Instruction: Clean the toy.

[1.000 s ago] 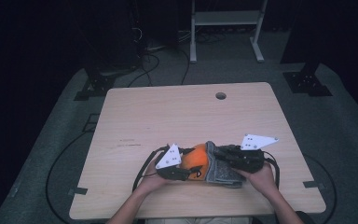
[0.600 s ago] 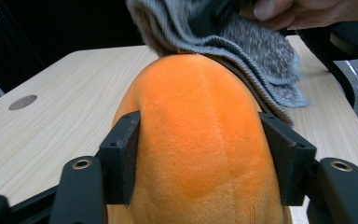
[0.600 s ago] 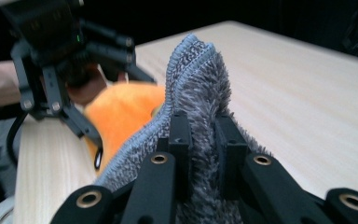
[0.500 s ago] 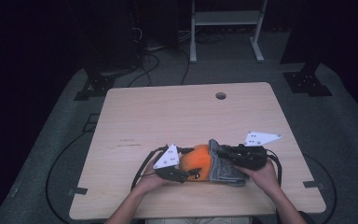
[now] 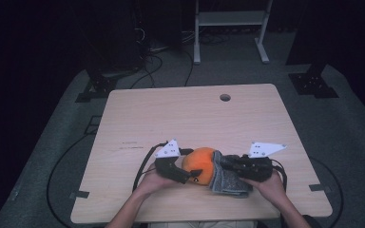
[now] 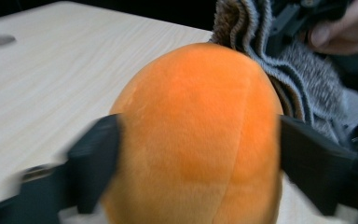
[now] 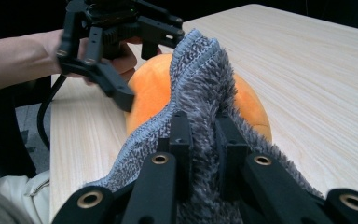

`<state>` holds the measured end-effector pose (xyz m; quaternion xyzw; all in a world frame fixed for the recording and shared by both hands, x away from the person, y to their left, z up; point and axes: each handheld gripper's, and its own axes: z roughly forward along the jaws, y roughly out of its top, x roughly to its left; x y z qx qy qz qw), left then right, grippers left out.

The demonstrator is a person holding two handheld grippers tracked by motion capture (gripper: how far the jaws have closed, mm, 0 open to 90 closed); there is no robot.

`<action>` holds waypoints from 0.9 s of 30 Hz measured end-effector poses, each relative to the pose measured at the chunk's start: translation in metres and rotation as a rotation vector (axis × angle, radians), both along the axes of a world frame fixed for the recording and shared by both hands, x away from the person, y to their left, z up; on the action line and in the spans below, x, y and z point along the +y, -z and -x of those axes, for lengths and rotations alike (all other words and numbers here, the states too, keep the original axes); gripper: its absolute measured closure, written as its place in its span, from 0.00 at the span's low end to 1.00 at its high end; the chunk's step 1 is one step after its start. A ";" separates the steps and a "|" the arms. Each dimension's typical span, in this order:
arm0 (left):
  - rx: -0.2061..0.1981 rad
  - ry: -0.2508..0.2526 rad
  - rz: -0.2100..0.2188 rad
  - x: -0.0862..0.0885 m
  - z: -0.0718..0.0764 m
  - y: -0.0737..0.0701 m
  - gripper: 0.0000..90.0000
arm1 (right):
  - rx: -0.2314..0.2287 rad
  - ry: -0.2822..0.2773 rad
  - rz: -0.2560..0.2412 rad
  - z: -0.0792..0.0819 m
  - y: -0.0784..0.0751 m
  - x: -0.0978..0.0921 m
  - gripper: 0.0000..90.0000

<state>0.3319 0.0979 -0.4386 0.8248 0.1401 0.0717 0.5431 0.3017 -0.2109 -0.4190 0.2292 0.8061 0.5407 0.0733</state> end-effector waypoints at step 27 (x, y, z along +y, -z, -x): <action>-0.171 -0.083 0.041 -0.008 0.008 -0.005 0.43 | -0.113 0.018 -0.002 -0.005 -0.021 0.019 0.88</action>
